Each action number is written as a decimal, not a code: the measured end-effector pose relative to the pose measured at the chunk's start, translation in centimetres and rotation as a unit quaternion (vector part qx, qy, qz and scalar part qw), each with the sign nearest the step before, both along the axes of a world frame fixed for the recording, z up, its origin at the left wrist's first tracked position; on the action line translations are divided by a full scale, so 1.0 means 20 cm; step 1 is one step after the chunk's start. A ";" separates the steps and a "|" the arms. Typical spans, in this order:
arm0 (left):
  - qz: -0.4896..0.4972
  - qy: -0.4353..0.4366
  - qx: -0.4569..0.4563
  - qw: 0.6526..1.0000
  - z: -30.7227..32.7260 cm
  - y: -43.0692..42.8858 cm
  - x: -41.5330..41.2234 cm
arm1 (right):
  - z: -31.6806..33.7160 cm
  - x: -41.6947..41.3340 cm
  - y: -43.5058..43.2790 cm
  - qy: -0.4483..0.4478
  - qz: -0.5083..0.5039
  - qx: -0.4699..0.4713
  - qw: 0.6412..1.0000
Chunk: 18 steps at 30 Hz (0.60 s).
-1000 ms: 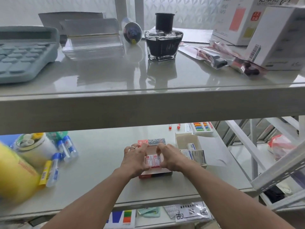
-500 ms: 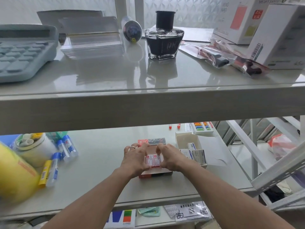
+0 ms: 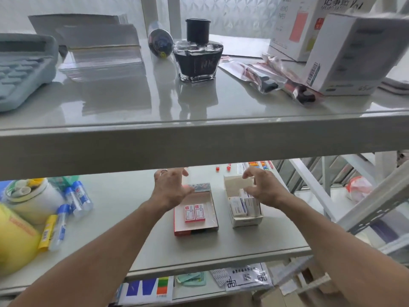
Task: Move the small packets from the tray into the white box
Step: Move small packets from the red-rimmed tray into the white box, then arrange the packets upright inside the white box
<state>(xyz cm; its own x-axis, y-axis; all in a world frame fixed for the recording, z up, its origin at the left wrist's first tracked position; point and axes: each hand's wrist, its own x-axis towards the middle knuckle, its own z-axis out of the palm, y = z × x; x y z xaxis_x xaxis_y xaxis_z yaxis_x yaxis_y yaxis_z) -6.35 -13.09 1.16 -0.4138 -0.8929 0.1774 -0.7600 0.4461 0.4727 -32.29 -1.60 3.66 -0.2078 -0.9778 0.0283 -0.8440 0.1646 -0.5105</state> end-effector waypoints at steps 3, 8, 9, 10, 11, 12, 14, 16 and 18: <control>0.006 -0.001 -0.007 1.000 0.00 0.02 -0.07 | -0.03 -0.08 0.03 -0.002 0.006 0.012 1.000; -0.053 0.029 0.007 0.998 0.00 0.14 -0.24 | -0.09 -0.16 0.04 -0.010 0.036 0.033 0.999; -0.065 0.026 0.009 0.997 0.00 0.16 -0.28 | -0.09 -0.17 0.04 -0.012 0.037 0.036 0.999; -0.076 0.024 0.018 0.997 -0.01 0.18 -0.33 | -0.10 -0.18 0.04 -0.011 0.038 0.035 0.999; -0.087 0.023 0.026 0.996 -0.01 0.20 -0.37 | -0.10 -0.19 0.04 -0.009 0.040 0.030 0.999; -0.094 0.020 0.029 0.995 -0.01 0.22 -0.42 | -0.10 -0.20 0.04 -0.009 0.041 0.027 0.999; -0.098 0.000 0.022 0.995 -0.01 0.24 -0.51 | -0.10 -0.20 0.04 -0.007 0.042 0.029 0.999; -0.093 -0.050 0.009 0.994 -0.01 0.25 -0.57 | -0.10 -0.18 0.00 0.003 0.028 0.040 0.999; -0.091 -0.117 0.014 0.989 -0.03 0.24 -0.61 | -0.11 -0.15 -0.04 0.033 0.020 0.062 0.997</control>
<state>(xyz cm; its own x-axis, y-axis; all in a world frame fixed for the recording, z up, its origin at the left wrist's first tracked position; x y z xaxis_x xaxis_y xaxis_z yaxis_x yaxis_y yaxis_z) -18.62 -8.38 0.58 -0.5946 -0.8034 0.0332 -0.7588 0.5743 0.3072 -35.26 -2.48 1.56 -0.1700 -0.9821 -0.0809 -0.8824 0.1883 -0.4312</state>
